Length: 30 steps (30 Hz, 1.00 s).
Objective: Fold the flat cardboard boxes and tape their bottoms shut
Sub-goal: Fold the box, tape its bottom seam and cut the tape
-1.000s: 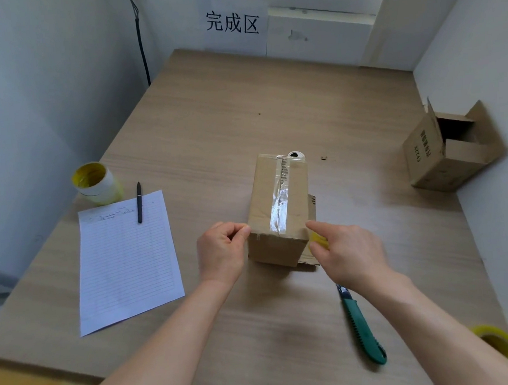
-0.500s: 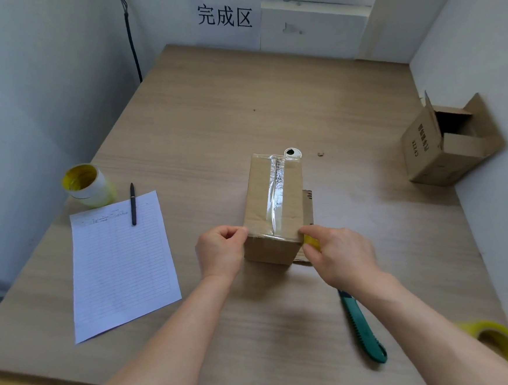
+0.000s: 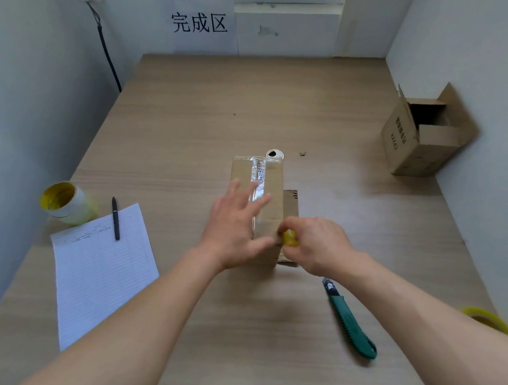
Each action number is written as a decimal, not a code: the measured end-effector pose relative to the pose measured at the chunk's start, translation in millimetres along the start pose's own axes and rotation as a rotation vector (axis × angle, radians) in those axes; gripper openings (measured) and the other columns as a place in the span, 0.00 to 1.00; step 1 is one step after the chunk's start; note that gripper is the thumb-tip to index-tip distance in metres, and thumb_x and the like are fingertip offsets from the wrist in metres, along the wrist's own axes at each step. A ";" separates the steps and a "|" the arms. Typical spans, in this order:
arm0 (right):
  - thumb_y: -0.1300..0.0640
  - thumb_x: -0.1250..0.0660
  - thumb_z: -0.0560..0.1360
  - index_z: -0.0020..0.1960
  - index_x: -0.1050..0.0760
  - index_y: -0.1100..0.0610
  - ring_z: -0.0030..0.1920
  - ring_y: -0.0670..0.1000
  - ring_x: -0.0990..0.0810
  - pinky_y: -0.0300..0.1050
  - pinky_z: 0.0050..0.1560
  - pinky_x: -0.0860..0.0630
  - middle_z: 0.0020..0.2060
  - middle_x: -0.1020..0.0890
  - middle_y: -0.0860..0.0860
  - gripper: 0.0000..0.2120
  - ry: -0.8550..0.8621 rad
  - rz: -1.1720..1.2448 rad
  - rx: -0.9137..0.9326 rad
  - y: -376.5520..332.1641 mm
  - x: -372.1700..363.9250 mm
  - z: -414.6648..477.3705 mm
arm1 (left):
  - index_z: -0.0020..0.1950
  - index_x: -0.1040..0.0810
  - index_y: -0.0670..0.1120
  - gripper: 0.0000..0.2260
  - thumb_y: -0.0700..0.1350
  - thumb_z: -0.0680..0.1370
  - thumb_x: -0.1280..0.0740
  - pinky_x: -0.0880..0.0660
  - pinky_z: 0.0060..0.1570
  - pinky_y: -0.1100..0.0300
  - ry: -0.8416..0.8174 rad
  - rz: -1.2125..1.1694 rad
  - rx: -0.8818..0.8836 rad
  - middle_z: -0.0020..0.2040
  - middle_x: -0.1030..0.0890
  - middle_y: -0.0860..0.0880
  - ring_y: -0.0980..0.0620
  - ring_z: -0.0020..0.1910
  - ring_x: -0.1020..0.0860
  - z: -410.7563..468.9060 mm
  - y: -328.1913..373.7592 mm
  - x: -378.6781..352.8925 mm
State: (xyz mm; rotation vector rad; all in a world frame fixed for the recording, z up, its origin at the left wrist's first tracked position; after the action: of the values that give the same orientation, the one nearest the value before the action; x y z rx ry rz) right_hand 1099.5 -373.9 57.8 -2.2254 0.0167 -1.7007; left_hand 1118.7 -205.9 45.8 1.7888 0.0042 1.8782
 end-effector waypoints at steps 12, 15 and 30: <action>0.45 0.33 0.75 0.63 0.31 0.48 0.53 0.59 0.21 0.49 0.42 0.31 0.52 0.17 0.53 0.19 0.035 0.064 0.085 14.3 -1.9 -7.7 | 0.81 0.54 0.51 0.49 0.61 0.69 0.28 0.51 0.73 0.38 -0.439 0.252 -0.284 0.72 0.31 0.51 0.45 0.80 0.57 36.9 24.1 -42.5; 0.42 0.32 0.73 0.64 0.32 0.47 0.54 0.59 0.21 0.49 0.46 0.29 0.53 0.17 0.53 0.22 0.004 0.108 0.137 19.5 -6.0 -15.4 | 0.81 0.52 0.52 0.48 0.60 0.69 0.27 0.51 0.73 0.39 -0.453 0.211 -0.273 0.69 0.29 0.52 0.45 0.80 0.57 24.5 26.5 -44.3; 0.41 0.35 0.76 0.53 0.23 0.47 0.57 0.54 0.25 0.53 0.52 0.33 0.52 0.22 0.47 0.12 0.090 -0.157 0.153 33.3 1.1 -15.5 | 0.78 0.43 0.61 0.40 0.70 0.67 0.45 0.47 0.70 0.35 -0.487 0.117 -0.095 0.65 0.24 0.56 0.46 0.79 0.53 10.2 50.5 -34.8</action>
State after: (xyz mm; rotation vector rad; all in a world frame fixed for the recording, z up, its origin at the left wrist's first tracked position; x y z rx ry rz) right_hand 1091.7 -409.5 53.2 -2.0849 -0.2651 -1.8159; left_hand 1108.2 -265.9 33.1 2.1686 -0.3668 1.4414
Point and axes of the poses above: each hand's wrist, its own z-axis towards the middle knuckle, its own x-axis out of the back of the hand, y = z × x, the point moved 4 cm from there along z, towards the middle knuckle
